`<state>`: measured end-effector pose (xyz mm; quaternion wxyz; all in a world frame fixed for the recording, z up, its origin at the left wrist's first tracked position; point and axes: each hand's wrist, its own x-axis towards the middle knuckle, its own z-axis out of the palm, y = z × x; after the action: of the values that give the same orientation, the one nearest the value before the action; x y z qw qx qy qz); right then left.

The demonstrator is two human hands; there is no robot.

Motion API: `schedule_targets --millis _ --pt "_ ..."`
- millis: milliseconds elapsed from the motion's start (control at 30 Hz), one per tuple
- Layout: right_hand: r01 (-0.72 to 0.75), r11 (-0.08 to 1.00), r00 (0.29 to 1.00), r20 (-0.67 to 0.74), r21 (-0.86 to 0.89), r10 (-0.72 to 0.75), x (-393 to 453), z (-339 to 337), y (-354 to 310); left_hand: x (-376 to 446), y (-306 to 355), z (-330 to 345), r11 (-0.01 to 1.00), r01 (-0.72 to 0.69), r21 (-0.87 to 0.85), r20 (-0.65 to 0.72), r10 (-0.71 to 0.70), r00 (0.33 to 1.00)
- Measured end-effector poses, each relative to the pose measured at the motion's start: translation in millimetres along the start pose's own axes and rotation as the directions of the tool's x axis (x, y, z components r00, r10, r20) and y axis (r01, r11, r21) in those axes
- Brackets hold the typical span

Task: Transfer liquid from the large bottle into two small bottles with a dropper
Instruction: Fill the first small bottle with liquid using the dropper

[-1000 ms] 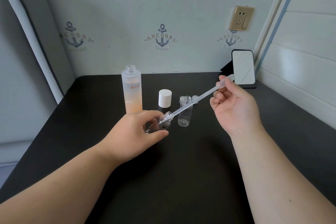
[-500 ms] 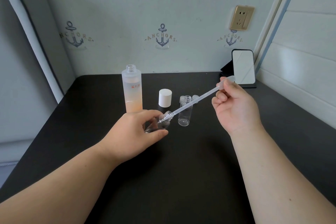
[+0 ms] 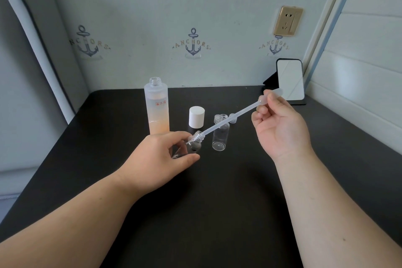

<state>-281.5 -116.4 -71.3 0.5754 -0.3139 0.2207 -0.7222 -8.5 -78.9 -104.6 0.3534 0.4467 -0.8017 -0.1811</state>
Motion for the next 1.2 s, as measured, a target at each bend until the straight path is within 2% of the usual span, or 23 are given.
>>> schedule_targets --millis 233,633,833,1033,1200 --pt "0.01 0.998 0.999 -0.047 0.067 -0.007 3.6 -3.1 -2.0 -0.9 -1.1 -0.3 1.0 0.011 0.011 0.004 -0.011 1.0" --pt "0.024 0.998 1.0 0.018 0.053 -0.025 1.0 -2.0 -3.1 -0.6 -1.7 -0.1 0.999 0.024 0.026 -0.007 -0.023 1.0" --pt "0.033 0.998 0.999 -0.002 0.044 -0.033 0.6 -0.2 -4.4 -0.3 1.8 -1.5 0.999 0.027 0.024 -0.009 -0.027 1.0" --pt "0.041 0.99 0.996 -0.085 0.133 -0.03 0.4 -1.6 -9.9 -1.3 4.4 -2.5 0.995 0.103 0.007 -0.015 -0.103 0.995" --pt "0.019 0.987 0.994 -0.113 0.162 0.0 -1.6 0.8 -9.5 0.1 4.0 -3.7 0.986 0.165 -0.037 0.041 -0.163 0.986"
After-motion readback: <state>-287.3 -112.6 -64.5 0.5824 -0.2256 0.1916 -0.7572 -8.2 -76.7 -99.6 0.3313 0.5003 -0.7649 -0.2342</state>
